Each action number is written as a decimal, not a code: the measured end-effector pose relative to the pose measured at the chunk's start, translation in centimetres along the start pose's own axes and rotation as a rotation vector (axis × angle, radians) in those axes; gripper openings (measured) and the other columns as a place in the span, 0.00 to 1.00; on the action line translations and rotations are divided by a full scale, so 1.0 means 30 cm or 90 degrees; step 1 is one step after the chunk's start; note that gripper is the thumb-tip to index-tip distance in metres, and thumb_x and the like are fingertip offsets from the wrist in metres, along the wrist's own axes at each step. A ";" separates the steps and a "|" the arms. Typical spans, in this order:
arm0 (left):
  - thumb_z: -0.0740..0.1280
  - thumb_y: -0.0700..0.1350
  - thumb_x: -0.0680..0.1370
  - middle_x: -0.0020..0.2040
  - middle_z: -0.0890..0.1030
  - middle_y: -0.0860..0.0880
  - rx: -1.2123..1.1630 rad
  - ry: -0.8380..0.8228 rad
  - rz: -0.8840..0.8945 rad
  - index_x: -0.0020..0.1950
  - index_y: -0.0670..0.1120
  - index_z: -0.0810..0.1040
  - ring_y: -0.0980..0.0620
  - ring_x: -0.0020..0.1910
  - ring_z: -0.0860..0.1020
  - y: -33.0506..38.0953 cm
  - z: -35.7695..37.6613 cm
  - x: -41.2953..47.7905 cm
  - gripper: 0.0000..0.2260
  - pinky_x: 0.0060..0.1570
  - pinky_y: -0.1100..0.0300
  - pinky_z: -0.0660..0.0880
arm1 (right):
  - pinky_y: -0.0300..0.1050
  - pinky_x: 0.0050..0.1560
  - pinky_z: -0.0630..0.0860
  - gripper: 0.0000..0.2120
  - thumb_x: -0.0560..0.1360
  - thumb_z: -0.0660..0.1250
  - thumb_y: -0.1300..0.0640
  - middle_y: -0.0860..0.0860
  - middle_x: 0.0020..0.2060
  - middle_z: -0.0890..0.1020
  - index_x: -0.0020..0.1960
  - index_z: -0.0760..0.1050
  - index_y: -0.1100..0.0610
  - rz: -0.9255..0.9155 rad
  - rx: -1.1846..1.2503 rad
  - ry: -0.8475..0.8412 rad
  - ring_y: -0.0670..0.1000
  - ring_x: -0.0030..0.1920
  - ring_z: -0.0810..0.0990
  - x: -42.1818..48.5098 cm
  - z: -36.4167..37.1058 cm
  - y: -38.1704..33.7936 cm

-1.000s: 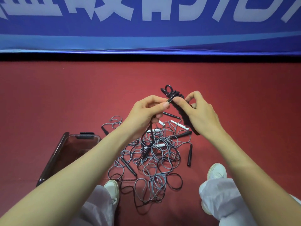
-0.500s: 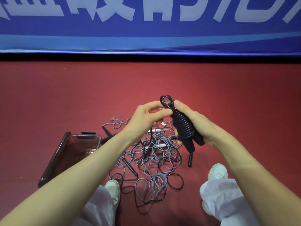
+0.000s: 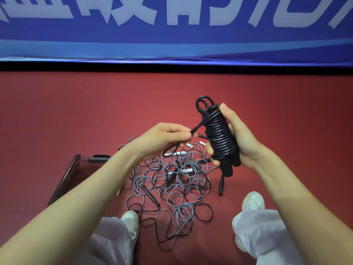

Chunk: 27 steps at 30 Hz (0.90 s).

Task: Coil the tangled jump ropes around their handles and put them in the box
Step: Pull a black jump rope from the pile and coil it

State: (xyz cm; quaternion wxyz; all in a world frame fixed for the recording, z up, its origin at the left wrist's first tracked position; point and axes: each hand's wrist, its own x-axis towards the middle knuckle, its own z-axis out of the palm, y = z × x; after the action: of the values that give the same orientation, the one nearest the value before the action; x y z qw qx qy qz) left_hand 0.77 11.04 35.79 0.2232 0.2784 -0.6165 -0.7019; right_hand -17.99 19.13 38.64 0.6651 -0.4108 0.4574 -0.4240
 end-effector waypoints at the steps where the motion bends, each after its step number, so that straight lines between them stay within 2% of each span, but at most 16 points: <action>1: 0.69 0.44 0.69 0.33 0.80 0.53 0.058 0.006 0.000 0.39 0.48 0.86 0.59 0.32 0.74 0.002 -0.004 -0.004 0.05 0.38 0.69 0.72 | 0.43 0.24 0.74 0.28 0.68 0.58 0.31 0.61 0.26 0.75 0.36 0.73 0.57 0.005 -0.009 -0.031 0.56 0.20 0.73 -0.004 0.001 0.000; 4: 0.73 0.48 0.69 0.34 0.81 0.53 0.250 -0.006 0.022 0.36 0.52 0.85 0.59 0.35 0.75 0.016 -0.027 -0.010 0.02 0.43 0.65 0.70 | 0.42 0.24 0.74 0.32 0.66 0.64 0.29 0.61 0.26 0.75 0.38 0.73 0.61 0.070 -0.078 -0.095 0.55 0.20 0.74 -0.013 -0.001 0.005; 7: 0.75 0.44 0.71 0.31 0.79 0.54 0.523 -0.023 0.011 0.32 0.57 0.82 0.58 0.32 0.71 -0.002 -0.050 0.002 0.10 0.39 0.59 0.72 | 0.46 0.28 0.77 0.32 0.65 0.69 0.31 0.61 0.29 0.77 0.44 0.72 0.61 0.189 -0.344 -0.097 0.56 0.24 0.75 -0.015 0.013 0.028; 10: 0.76 0.48 0.70 0.35 0.83 0.51 0.666 -0.053 -0.016 0.36 0.57 0.82 0.50 0.37 0.78 -0.030 -0.030 0.020 0.06 0.43 0.50 0.76 | 0.48 0.36 0.77 0.32 0.63 0.68 0.26 0.57 0.30 0.78 0.41 0.69 0.56 0.301 -0.587 -0.074 0.57 0.28 0.78 0.004 0.044 0.074; 11: 0.76 0.49 0.70 0.36 0.83 0.50 0.667 -0.040 -0.014 0.38 0.55 0.83 0.49 0.39 0.79 -0.031 -0.025 0.027 0.03 0.44 0.50 0.76 | 0.47 0.38 0.75 0.33 0.63 0.65 0.24 0.54 0.31 0.78 0.40 0.69 0.55 0.297 -0.665 -0.042 0.56 0.30 0.79 0.012 0.051 0.083; 13: 0.75 0.50 0.71 0.38 0.84 0.49 0.645 0.014 0.002 0.43 0.50 0.85 0.47 0.42 0.80 -0.019 -0.018 0.036 0.05 0.44 0.52 0.76 | 0.46 0.39 0.70 0.34 0.63 0.58 0.21 0.48 0.34 0.78 0.40 0.70 0.53 0.251 -0.814 0.048 0.51 0.34 0.77 0.022 0.055 0.080; 14: 0.75 0.49 0.72 0.39 0.85 0.48 0.619 0.044 0.017 0.45 0.48 0.85 0.47 0.43 0.80 -0.012 -0.013 0.037 0.06 0.45 0.54 0.75 | 0.46 0.40 0.69 0.34 0.64 0.56 0.20 0.47 0.38 0.79 0.43 0.72 0.51 0.222 -0.861 0.089 0.49 0.38 0.78 0.025 0.049 0.074; 16: 0.72 0.47 0.75 0.41 0.85 0.49 0.552 0.096 0.056 0.48 0.46 0.86 0.50 0.44 0.81 -0.001 0.010 0.033 0.06 0.46 0.57 0.75 | 0.49 0.45 0.68 0.32 0.67 0.53 0.22 0.48 0.50 0.80 0.57 0.72 0.43 0.163 -0.905 0.155 0.53 0.51 0.78 0.024 0.036 0.066; 18: 0.71 0.45 0.76 0.43 0.85 0.48 0.508 0.136 0.107 0.50 0.46 0.85 0.52 0.44 0.82 0.006 0.048 0.027 0.06 0.46 0.60 0.76 | 0.50 0.47 0.66 0.28 0.71 0.53 0.25 0.51 0.55 0.80 0.66 0.65 0.37 0.076 -0.882 0.211 0.57 0.57 0.77 0.021 0.029 0.071; 20: 0.71 0.43 0.76 0.44 0.85 0.49 0.480 0.188 0.164 0.51 0.45 0.85 0.58 0.42 0.80 0.012 0.073 0.026 0.06 0.43 0.67 0.74 | 0.49 0.46 0.66 0.24 0.73 0.54 0.29 0.48 0.47 0.81 0.66 0.63 0.35 -0.005 -0.815 0.253 0.56 0.51 0.77 0.018 0.034 0.075; 22: 0.72 0.42 0.75 0.42 0.84 0.51 0.429 0.235 0.196 0.50 0.46 0.85 0.63 0.39 0.78 0.020 0.075 0.029 0.06 0.40 0.73 0.70 | 0.49 0.44 0.67 0.20 0.75 0.55 0.31 0.43 0.36 0.77 0.65 0.64 0.36 -0.055 -0.785 0.293 0.55 0.45 0.76 0.023 0.036 0.073; 24: 0.73 0.41 0.73 0.41 0.84 0.52 0.382 0.262 0.224 0.50 0.47 0.85 0.62 0.39 0.79 0.022 0.078 0.028 0.07 0.41 0.71 0.72 | 0.49 0.45 0.70 0.19 0.75 0.56 0.32 0.46 0.36 0.78 0.62 0.65 0.37 -0.100 -0.777 0.334 0.57 0.47 0.78 0.031 0.031 0.074; 27: 0.72 0.40 0.74 0.46 0.84 0.51 0.331 0.289 0.275 0.51 0.50 0.84 0.59 0.45 0.81 0.005 0.097 0.023 0.08 0.46 0.65 0.75 | 0.49 0.46 0.71 0.18 0.75 0.57 0.32 0.49 0.39 0.81 0.62 0.67 0.37 -0.138 -0.744 0.376 0.58 0.47 0.78 0.041 0.019 0.086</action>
State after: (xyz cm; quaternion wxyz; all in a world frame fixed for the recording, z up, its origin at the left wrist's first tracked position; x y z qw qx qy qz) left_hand -1.70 12.73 36.11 0.4182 0.3380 -0.7525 -0.3804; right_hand -16.68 18.86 36.05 0.1334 -0.6142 0.7312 -0.2652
